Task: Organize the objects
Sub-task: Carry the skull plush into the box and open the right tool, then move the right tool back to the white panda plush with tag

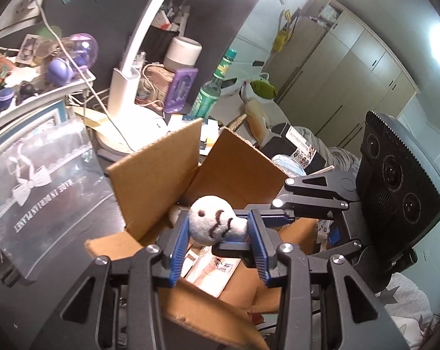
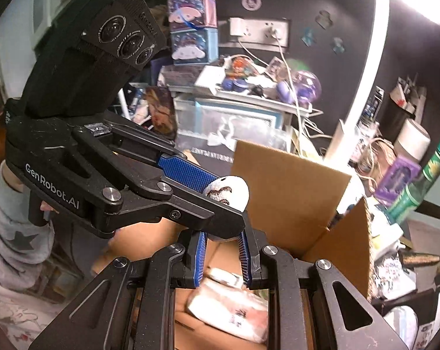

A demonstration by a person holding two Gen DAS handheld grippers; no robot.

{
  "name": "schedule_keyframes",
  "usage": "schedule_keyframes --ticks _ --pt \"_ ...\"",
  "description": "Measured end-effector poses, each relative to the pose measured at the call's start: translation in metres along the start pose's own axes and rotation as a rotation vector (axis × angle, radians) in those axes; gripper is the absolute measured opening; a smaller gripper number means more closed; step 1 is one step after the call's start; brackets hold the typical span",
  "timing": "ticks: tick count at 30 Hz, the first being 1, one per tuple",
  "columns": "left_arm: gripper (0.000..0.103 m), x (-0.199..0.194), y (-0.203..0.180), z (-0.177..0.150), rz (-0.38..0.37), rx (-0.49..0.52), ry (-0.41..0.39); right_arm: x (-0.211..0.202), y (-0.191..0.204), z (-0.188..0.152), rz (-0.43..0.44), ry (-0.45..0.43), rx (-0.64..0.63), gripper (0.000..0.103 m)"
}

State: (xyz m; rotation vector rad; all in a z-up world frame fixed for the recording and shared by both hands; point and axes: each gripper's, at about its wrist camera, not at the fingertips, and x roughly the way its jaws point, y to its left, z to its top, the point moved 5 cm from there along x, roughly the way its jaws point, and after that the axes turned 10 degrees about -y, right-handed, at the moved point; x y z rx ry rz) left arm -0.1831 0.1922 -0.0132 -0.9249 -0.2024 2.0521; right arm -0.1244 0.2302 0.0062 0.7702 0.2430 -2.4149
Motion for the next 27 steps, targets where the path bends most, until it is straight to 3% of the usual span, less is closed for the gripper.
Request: schedule_keyframes --ticks 5,9,12,27 --pt "0.041 0.014 -0.004 0.001 0.017 0.015 0.020 -0.001 -0.009 -0.007 -0.017 0.024 0.008 0.016" --pt "0.066 0.019 -0.004 0.000 0.064 0.033 0.025 -0.001 -0.011 -0.012 -0.042 0.047 -0.002 0.019" --pt "0.075 0.019 -0.005 -0.001 0.094 0.049 0.028 0.000 -0.015 -0.017 -0.057 0.061 -0.001 0.033" --pt "0.080 -0.016 -0.008 -0.006 0.119 0.068 -0.033 -0.012 0.004 -0.006 -0.071 0.008 -0.013 0.033"
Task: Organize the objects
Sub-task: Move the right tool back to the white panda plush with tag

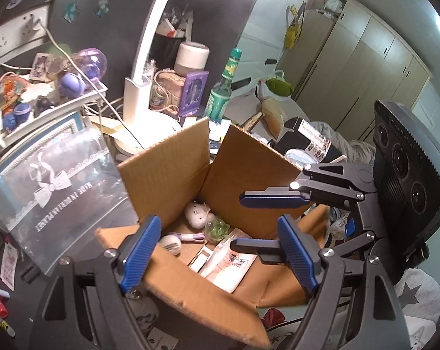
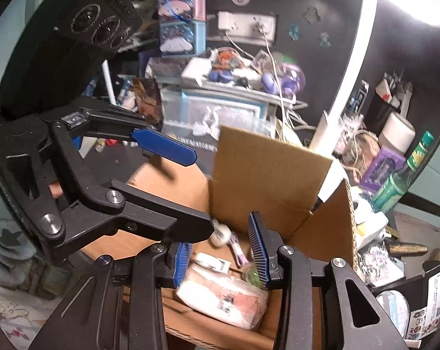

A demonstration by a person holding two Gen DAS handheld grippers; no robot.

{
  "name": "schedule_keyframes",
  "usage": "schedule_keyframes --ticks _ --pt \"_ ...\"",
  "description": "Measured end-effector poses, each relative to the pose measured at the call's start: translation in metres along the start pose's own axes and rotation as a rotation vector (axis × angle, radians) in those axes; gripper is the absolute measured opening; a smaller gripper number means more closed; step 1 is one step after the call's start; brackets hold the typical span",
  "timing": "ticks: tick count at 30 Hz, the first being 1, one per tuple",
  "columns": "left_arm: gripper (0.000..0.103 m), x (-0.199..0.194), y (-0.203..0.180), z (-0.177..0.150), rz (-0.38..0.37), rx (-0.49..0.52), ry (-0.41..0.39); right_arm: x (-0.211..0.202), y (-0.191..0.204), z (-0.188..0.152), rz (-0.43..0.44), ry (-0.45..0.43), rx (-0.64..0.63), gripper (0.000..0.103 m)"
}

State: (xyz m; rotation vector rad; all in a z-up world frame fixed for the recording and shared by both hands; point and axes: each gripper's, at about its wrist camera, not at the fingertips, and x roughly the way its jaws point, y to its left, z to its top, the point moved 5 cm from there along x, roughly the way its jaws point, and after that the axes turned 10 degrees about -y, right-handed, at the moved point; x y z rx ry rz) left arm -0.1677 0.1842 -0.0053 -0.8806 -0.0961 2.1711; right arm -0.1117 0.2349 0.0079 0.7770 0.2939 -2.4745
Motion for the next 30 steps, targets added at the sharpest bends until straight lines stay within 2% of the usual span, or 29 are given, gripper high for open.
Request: schedule_keyframes --ticks 5,9,12,18,22,25,27,30 --pt "0.089 -0.049 0.011 -0.002 0.038 0.001 -0.084 -0.014 0.038 0.017 0.041 -0.097 -0.051 0.033" --pt "0.091 -0.092 0.027 -0.014 0.088 -0.015 -0.157 -0.020 0.080 0.029 0.124 -0.164 -0.088 0.033" --pt "0.103 -0.119 0.041 -0.029 0.131 -0.037 -0.206 -0.010 0.116 0.029 0.203 -0.160 -0.113 0.033" --pt "0.102 -0.150 0.078 -0.079 0.251 -0.120 -0.256 0.024 0.174 0.013 0.283 -0.131 -0.154 0.036" --pt "0.102 -0.156 0.099 -0.108 0.303 -0.175 -0.283 0.058 0.188 -0.013 0.315 -0.063 -0.070 0.040" --pt "0.102 -0.157 0.112 -0.129 0.321 -0.210 -0.281 0.078 0.184 -0.035 0.237 -0.034 -0.025 0.045" --pt "0.102 -0.156 0.117 -0.140 0.326 -0.231 -0.278 0.085 0.178 -0.048 0.160 -0.037 0.001 0.056" --pt "0.102 -0.155 0.125 -0.152 0.317 -0.271 -0.289 0.093 0.164 -0.062 0.019 -0.065 0.038 0.058"
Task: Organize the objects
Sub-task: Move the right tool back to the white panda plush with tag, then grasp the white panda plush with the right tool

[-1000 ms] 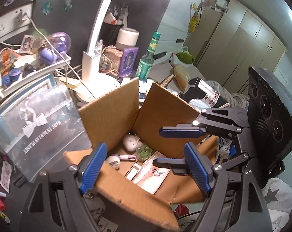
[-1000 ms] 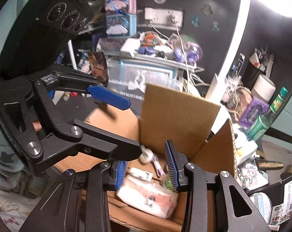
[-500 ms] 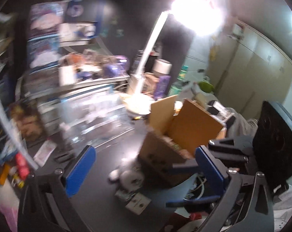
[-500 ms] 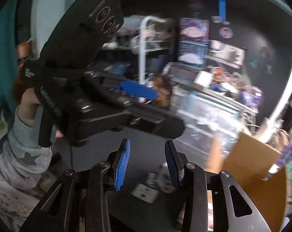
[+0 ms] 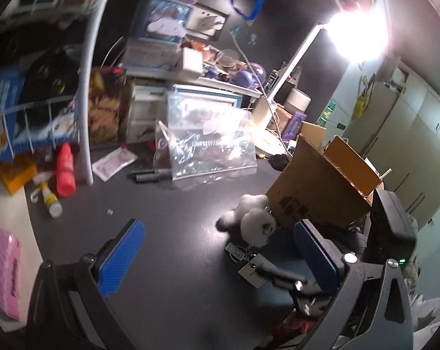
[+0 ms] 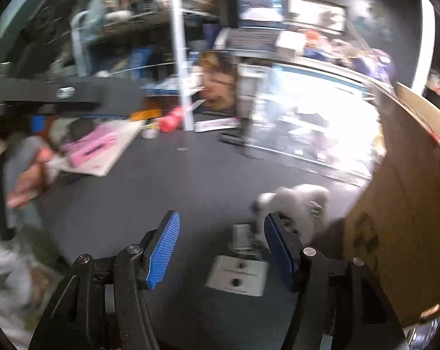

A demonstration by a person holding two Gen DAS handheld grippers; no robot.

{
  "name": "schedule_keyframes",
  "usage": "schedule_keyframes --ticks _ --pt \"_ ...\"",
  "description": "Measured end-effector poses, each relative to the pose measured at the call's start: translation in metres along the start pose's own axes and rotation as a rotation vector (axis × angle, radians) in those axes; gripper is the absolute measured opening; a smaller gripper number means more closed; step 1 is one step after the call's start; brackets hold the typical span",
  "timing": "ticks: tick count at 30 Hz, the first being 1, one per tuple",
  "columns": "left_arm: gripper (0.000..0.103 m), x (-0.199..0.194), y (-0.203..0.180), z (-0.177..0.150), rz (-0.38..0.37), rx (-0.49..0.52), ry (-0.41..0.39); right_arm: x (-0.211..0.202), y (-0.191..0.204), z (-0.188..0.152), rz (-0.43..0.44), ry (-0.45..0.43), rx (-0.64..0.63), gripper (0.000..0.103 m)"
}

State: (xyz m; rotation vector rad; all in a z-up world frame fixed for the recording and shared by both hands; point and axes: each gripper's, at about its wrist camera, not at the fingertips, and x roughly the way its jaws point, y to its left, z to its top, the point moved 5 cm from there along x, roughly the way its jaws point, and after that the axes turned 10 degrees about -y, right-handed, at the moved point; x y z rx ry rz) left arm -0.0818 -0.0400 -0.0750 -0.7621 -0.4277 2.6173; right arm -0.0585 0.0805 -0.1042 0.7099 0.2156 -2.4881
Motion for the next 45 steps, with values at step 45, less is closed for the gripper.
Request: schedule_keyframes --ticks 45 --pt "0.102 0.046 -0.004 -0.037 -0.067 -0.022 0.160 0.029 0.026 0.012 0.210 0.003 -0.008 0.040"
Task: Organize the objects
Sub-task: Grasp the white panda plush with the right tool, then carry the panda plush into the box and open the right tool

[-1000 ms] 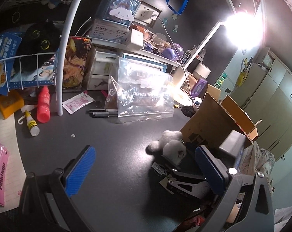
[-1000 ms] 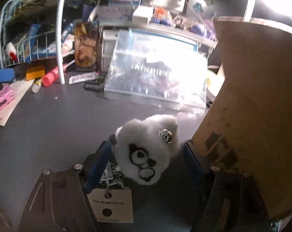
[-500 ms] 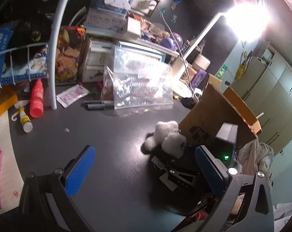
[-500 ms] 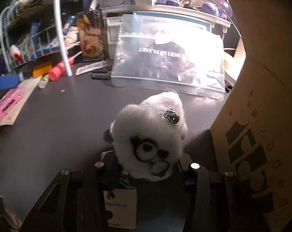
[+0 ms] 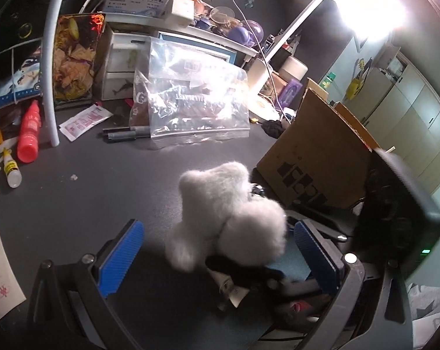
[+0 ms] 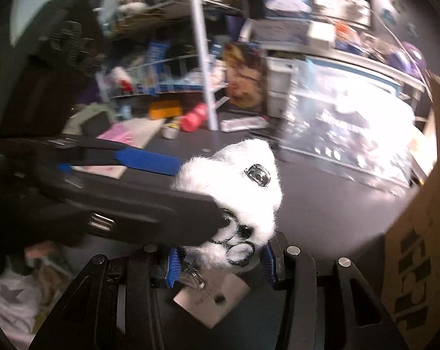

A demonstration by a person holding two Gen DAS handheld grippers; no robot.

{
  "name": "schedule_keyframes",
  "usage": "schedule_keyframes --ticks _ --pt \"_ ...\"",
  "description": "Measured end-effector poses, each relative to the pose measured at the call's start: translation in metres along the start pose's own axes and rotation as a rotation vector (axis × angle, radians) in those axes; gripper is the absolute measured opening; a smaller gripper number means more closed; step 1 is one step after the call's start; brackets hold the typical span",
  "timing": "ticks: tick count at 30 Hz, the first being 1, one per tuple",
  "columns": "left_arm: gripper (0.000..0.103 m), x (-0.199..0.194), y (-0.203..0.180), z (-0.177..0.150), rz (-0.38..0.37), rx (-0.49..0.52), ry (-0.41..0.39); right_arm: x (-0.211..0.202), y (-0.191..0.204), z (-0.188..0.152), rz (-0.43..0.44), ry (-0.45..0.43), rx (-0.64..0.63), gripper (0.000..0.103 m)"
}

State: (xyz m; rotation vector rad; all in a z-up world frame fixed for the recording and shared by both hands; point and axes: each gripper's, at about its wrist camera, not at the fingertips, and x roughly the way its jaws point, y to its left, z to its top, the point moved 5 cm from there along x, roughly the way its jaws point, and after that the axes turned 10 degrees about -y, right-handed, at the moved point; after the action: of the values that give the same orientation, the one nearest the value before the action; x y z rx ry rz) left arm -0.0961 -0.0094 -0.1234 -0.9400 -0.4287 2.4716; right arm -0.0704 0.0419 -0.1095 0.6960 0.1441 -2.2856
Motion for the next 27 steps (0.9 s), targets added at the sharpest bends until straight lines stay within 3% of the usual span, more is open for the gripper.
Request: schedule_keyframes --ticks 5,7,9,15,27 --pt "0.102 -0.011 -0.002 0.003 -0.020 -0.024 -0.029 -0.007 0.021 0.016 0.101 -0.007 -0.042 0.040" --pt "0.088 -0.014 -0.002 0.005 -0.018 -0.040 -0.030 -0.010 0.027 0.024 0.134 -0.003 -0.049 0.040" --pt "0.073 -0.020 -0.003 0.011 -0.074 -0.075 -0.041 -0.012 0.030 0.030 0.135 0.006 -0.061 0.040" --pt "0.071 -0.034 -0.020 0.037 -0.054 -0.014 -0.057 -0.020 0.027 0.049 0.139 -0.002 -0.072 0.040" --pt "0.071 -0.036 -0.060 0.094 -0.105 0.047 -0.069 -0.055 -0.004 0.096 0.093 -0.018 -0.076 0.040"
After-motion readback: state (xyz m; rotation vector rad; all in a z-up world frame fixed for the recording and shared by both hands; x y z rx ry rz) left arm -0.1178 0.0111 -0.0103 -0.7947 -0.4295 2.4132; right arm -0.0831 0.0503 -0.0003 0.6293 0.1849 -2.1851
